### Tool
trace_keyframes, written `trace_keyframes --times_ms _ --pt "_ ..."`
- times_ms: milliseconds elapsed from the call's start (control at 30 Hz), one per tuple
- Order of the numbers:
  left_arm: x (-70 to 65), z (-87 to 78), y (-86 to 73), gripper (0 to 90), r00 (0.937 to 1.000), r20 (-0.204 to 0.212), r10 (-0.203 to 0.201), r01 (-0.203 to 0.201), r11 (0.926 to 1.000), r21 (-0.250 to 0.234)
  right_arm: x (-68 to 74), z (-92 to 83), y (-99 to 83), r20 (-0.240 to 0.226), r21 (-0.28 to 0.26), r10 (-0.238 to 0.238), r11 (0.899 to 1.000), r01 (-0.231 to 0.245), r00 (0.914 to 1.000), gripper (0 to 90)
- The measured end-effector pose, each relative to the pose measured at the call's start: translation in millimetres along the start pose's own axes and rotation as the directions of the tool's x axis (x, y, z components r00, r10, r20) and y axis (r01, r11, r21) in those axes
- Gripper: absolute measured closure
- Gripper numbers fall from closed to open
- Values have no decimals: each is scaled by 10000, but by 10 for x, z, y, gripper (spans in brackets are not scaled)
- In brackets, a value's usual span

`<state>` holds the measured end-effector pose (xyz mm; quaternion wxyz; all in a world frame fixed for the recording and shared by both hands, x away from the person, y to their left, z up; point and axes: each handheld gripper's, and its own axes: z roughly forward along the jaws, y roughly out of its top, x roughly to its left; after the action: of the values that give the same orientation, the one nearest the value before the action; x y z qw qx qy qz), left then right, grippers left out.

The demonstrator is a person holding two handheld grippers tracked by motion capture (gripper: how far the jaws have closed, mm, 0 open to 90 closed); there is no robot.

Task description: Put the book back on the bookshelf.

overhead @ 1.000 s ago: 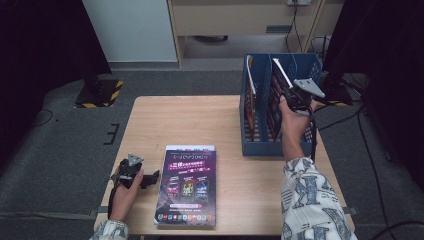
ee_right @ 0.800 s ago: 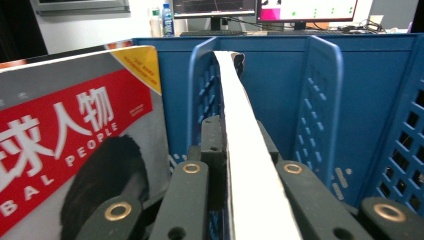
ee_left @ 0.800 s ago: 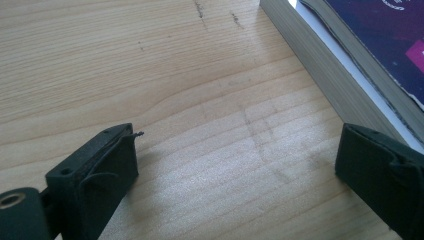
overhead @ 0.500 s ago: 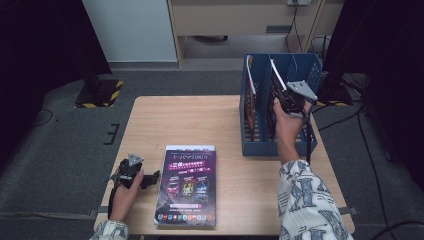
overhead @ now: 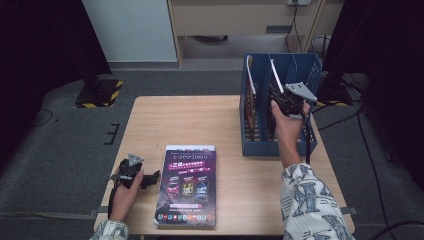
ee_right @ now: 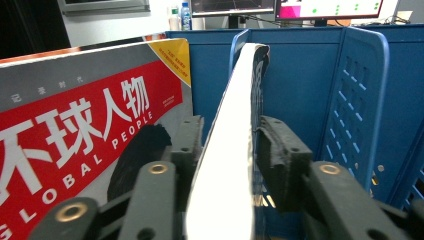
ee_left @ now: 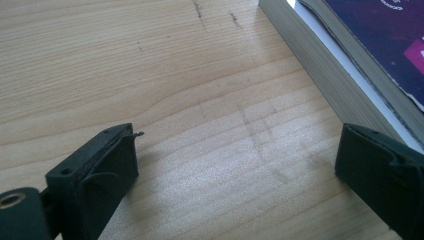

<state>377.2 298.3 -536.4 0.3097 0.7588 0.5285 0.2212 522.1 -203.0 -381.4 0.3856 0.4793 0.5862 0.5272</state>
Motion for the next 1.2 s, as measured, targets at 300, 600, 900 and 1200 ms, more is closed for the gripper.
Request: trace_keyframes --times_ms 300,600,900,1200 --pt "-3 0 0 26 10000 -6 -19 19 10000 -14 -15 -55 -10 -249 265 30 9996 -23 9997 452" --pt "-4 0 -1 26 10000 -10 -21 21 10000 -13 15 -92 -41 -342 383 -108 9992 121 9994 350" --pt "-5 0 -1 26 10000 -13 -23 23 10000 -14 4 -100 -71 -510 776 189 9969 -149 9985 221" --pt "-5 0 -1 26 10000 -13 -23 23 10000 -16 1 -144 -69 -651 924 332 9954 -271 9973 161"
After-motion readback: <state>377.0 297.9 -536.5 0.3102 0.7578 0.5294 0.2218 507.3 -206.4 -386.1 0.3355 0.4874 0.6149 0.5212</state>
